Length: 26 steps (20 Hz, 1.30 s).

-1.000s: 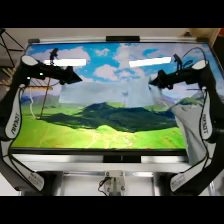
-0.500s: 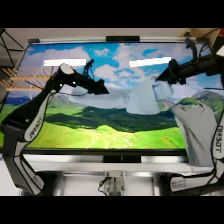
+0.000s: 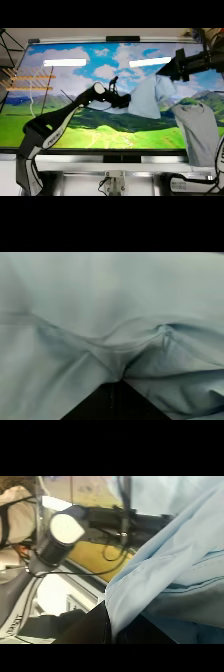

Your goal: Fold the shirts.

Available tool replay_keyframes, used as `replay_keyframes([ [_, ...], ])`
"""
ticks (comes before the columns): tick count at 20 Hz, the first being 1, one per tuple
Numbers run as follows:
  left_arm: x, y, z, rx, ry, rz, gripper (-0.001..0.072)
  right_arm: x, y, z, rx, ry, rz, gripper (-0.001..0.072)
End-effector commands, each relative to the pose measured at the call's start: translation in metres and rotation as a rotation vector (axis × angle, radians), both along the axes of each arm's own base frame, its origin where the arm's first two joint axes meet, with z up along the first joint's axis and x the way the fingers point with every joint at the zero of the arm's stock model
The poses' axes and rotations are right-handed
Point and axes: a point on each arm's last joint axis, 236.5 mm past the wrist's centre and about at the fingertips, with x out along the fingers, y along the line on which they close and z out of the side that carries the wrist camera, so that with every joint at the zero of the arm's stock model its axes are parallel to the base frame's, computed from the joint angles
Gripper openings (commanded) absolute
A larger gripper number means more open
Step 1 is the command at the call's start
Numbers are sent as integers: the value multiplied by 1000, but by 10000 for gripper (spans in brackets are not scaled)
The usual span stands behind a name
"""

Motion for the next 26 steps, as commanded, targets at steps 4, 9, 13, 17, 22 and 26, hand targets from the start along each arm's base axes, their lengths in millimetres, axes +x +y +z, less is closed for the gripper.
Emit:
replay_keyframes([
  [4,44,87,47,131,-160,7,22,28,14,-14,-66,-45,-73,50],
  [9,94,269,172,255,-365,244,23,76,102,-44,-14,-122,-82,50],
  [13,81,382,269,275,-501,463,24,87,203,-118,15,-61,-46,51],
  [17,44,419,314,315,-572,502,24,78,297,-186,152,79,-78,568],
  [22,34,414,314,330,-575,460,24,87,282,-163,214,21,-37,648],
  [26,34,414,308,336,-573,448,24,94,147,-170,-145,9,-36,648],
])
